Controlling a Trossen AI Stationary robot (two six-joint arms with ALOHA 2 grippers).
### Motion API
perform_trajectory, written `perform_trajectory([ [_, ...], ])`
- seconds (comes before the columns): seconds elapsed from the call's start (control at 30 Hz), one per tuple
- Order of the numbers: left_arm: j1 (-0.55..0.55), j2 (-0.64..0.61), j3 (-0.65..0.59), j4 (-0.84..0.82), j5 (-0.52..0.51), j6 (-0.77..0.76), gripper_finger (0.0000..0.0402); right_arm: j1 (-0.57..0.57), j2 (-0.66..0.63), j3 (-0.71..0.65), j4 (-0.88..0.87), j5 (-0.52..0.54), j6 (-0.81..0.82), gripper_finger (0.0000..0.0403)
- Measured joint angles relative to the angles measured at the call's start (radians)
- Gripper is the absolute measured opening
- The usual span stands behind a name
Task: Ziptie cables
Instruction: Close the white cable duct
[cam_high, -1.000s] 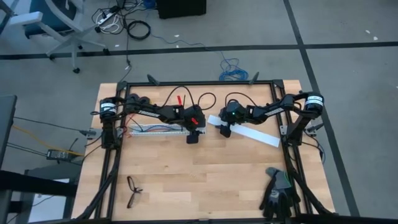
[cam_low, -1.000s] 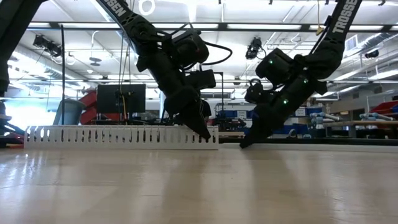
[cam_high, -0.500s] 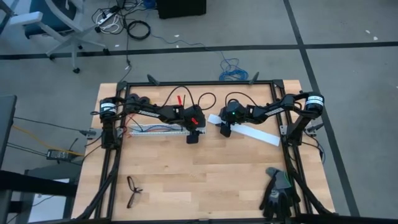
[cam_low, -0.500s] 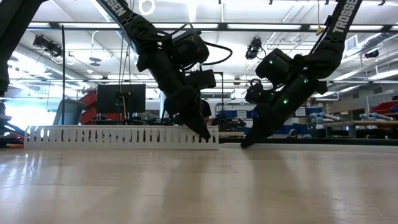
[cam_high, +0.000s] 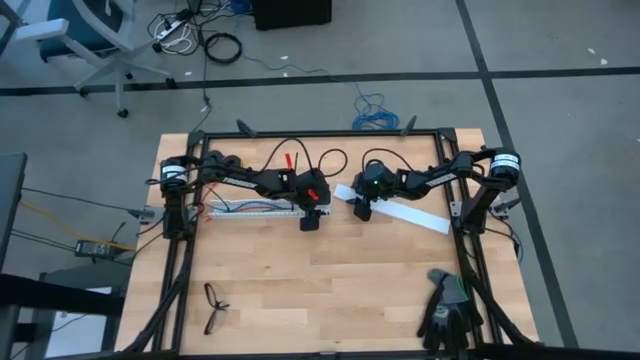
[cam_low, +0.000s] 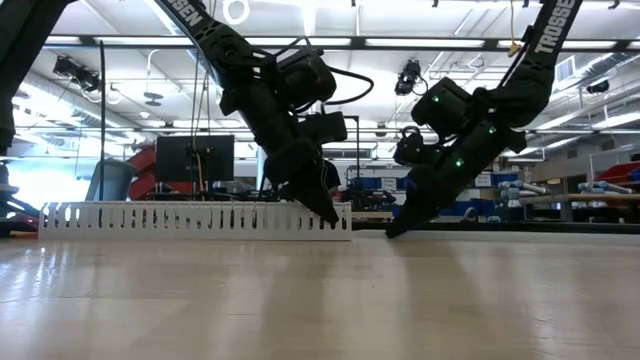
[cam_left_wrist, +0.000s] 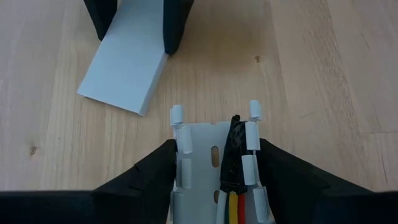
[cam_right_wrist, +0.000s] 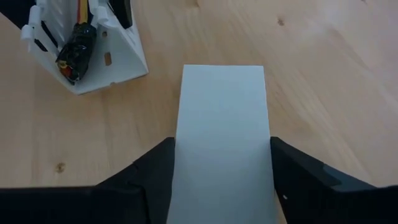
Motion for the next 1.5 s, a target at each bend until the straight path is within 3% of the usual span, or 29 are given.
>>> perform_trajectory([
  [0.53,0.0,0.0,0.0,0.0,0.0,0.0,0.0219,0.005,-0.06,-0.001,-0.009,-0.031,0.003,0.0223],
  [1.1,0.0,-0.002,0.011,-0.051,-0.006,0.0,0.0219,0.031,-0.13,-0.001,-0.023,-0.098,0.008,0.0185],
  [1.27,0.0,-0.002,0.037,-0.142,-0.027,-0.002,0.0219,0.07,-0.13,0.0,-0.014,-0.083,-0.019,0.0206],
  [1.5,-0.002,-0.002,0.04,-0.145,-0.021,-0.004,0.0219,0.115,-0.122,0.0,0.023,-0.008,-0.036,0.0276],
])
